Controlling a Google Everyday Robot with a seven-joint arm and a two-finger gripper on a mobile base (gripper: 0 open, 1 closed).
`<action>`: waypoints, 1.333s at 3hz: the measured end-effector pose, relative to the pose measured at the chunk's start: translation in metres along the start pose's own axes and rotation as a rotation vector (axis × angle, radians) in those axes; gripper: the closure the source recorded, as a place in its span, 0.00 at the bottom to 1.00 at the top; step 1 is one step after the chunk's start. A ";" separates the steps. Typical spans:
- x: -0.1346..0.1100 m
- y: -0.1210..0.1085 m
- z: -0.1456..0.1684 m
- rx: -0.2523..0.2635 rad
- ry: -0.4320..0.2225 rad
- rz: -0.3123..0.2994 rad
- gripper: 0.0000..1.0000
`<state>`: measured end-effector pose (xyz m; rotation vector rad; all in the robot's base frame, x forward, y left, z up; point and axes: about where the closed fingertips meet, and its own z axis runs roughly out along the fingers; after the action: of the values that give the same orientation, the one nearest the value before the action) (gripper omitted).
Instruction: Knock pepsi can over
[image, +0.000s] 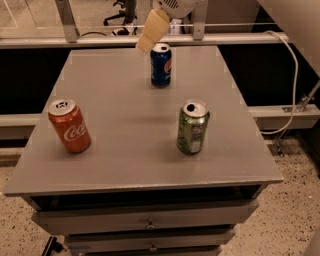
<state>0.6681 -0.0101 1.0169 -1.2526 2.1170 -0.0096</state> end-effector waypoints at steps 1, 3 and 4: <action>-0.009 -0.004 0.027 -0.021 -0.026 0.100 0.00; -0.014 -0.009 0.073 -0.054 -0.012 0.297 0.00; -0.010 -0.015 0.090 -0.049 0.011 0.383 0.00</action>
Offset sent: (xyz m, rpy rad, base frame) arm 0.0604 0.0335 -0.0470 0.2327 0.1398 -0.2106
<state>0.7314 0.0177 0.9571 -0.8568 2.3454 0.2035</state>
